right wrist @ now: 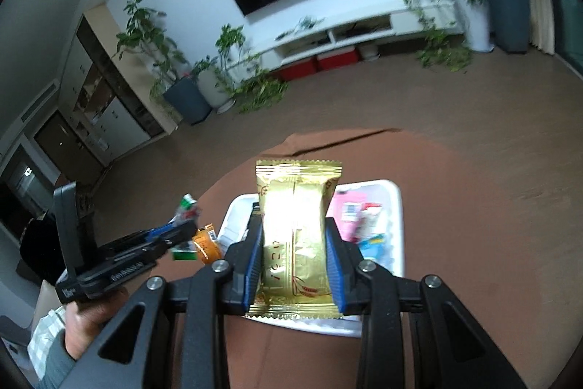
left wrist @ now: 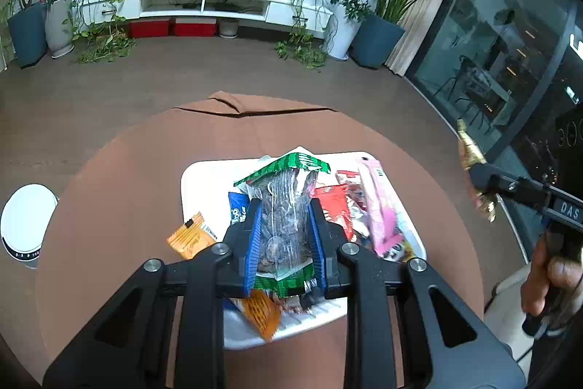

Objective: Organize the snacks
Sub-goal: 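Carry both packets over the white tray and open both tools to release them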

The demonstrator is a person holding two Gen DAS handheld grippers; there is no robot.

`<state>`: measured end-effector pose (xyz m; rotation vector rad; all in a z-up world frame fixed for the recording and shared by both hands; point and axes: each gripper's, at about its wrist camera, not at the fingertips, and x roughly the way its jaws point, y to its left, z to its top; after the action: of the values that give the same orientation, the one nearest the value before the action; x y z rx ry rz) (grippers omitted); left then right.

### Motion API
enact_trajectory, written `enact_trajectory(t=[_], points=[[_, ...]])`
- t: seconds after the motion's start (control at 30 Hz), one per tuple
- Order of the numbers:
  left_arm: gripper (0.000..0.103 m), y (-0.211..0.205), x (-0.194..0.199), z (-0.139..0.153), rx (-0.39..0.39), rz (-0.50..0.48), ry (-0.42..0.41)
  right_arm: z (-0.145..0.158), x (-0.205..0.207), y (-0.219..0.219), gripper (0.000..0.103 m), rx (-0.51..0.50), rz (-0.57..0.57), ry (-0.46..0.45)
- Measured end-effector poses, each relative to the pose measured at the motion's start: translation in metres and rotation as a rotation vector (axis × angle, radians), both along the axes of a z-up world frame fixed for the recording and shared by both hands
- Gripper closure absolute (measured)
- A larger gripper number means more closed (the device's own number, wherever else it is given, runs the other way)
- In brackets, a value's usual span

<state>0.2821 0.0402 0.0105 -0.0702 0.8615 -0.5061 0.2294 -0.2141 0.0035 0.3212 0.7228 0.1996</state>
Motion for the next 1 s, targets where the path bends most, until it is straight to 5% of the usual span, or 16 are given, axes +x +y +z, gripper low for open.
enact_trajectory(t=[0.33, 1.0], points=[[0.081, -0.015, 0.03, -0.052, 0.04, 0.011, 0.048, -0.054, 0.049, 0.026, 0.069, -0.012, 0.02, 0.131], [0.073, -0.025, 0.075, -0.104, 0.065, 0.031, 0.095, -0.086, 0.069, 0.024, 0.067, -0.045, -0.023, 0.204]])
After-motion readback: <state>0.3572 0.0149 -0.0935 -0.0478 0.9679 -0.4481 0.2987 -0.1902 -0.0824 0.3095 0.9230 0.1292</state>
